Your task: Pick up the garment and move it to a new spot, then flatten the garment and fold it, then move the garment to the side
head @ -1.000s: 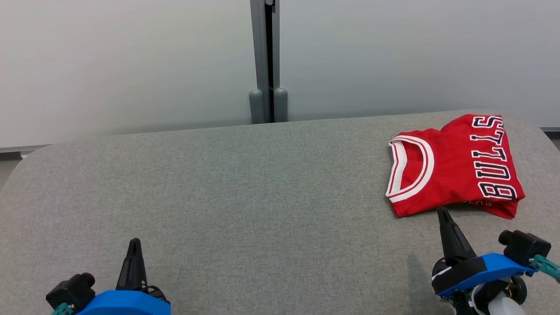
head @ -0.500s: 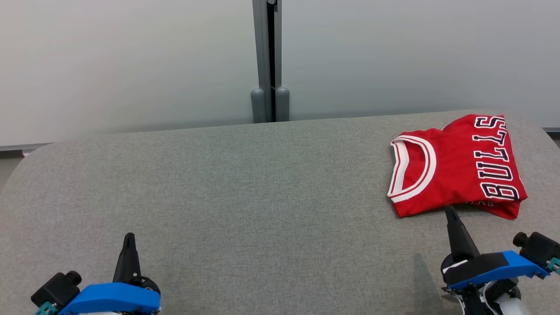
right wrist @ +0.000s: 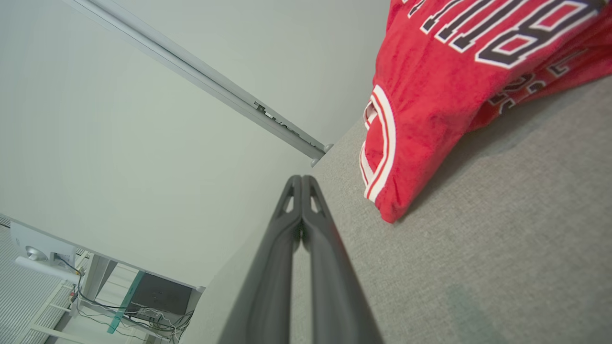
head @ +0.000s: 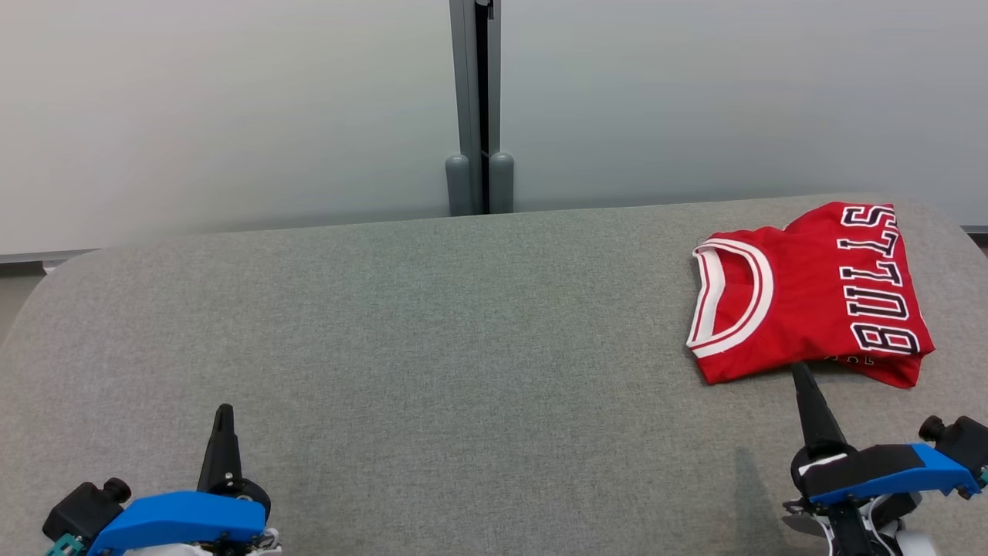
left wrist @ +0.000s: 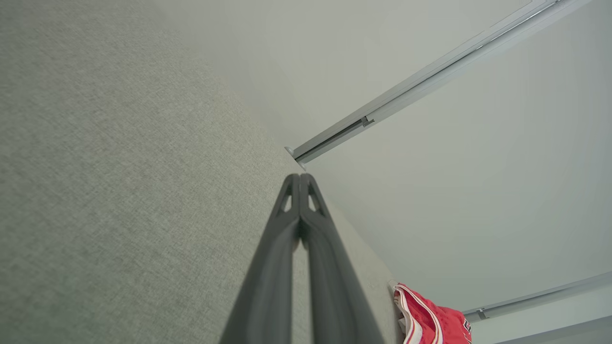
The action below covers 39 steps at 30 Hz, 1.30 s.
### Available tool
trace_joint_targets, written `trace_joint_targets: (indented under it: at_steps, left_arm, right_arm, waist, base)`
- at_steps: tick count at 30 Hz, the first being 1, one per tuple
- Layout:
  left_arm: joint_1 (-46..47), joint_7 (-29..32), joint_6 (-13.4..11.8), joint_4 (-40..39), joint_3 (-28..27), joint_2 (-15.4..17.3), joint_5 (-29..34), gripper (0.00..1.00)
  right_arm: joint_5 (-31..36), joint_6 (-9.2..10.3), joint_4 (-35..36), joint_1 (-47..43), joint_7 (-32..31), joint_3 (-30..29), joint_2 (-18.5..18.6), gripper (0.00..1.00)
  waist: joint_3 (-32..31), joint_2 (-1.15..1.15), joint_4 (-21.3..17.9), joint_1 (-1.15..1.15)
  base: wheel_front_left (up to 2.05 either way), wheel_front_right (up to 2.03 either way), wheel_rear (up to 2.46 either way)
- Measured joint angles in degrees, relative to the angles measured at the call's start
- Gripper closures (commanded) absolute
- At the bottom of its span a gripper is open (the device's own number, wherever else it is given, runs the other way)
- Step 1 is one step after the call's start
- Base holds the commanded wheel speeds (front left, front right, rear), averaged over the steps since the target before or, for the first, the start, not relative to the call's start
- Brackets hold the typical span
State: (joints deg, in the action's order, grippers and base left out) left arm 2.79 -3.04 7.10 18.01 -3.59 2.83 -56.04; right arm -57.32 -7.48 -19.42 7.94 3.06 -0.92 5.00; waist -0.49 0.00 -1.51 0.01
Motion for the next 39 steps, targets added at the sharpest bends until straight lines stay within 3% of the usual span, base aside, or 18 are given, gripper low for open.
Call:
trace_joint_targets:
  at_steps: [39]
  left_arm:
    - [1.9,5.7,0.0,-2.3,-1.7,0.0,-21.5,1.00]
  right_arm:
    - [-20.8,0.00,3.1,-0.8,-5.6,-3.4,-1.2,1.00]
  waist:
    - [0.3,0.00,0.8,-0.01]
  base:
    - [0.00,0.00,0.00]
